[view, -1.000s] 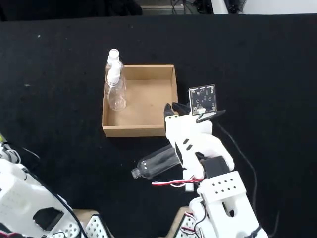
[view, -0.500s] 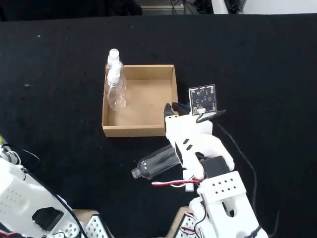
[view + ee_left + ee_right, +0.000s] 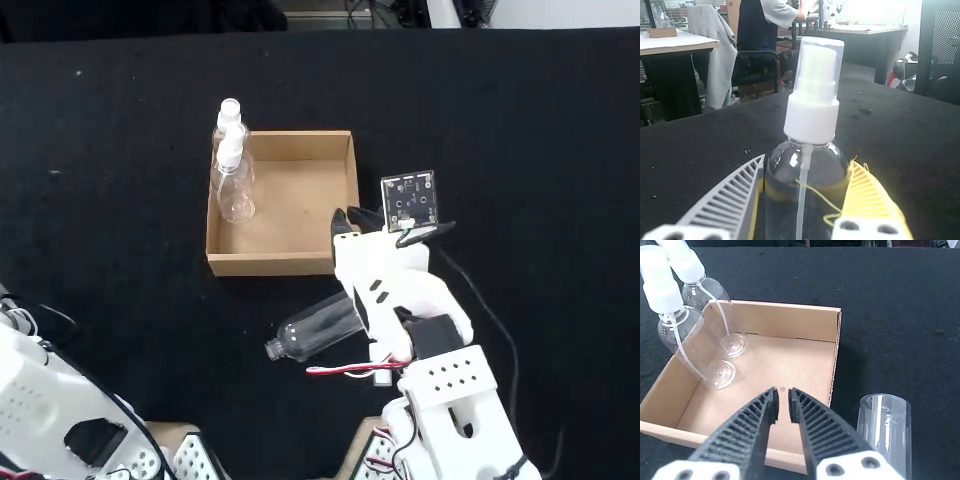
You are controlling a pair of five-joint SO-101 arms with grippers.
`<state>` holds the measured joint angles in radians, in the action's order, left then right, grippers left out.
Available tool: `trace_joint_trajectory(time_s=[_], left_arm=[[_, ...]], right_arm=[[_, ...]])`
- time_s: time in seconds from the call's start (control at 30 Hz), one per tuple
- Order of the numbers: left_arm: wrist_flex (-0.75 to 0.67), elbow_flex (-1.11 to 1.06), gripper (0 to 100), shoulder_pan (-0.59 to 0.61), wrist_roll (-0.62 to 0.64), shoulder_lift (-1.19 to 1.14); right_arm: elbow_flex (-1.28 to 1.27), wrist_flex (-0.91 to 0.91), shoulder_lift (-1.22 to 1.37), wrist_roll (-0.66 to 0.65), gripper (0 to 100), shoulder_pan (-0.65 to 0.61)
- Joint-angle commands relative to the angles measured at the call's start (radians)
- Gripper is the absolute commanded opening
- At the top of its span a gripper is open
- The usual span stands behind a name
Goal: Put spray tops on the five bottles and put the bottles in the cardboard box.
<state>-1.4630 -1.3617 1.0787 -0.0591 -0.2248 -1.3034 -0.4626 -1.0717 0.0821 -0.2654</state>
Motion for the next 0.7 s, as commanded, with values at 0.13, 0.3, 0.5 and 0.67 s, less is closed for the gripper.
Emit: trace_joint_trajectory(time_s=[0.13, 0.3, 0.5, 0.67], left_arm=[[-0.023, 0.015, 15, 0.010, 0.009, 0.009], [-0.023, 0.018, 32, 0.010, 0.009, 0.009], [-0.034, 0.024, 38, 0.012, 0.003, 0.009], [-0.203, 0.015, 38, 0.028, 0.003, 0.009]], right_arm=[[0.010, 0.029, -0.019, -0.002, 2.5, -0.012], [0.010, 0.029, -0.019, -0.002, 2.5, -0.012], [0.010, 0.029, -0.019, -0.002, 2.5, -0.012], [0.010, 0.029, -0.019, -0.003, 2.5, -0.012]])
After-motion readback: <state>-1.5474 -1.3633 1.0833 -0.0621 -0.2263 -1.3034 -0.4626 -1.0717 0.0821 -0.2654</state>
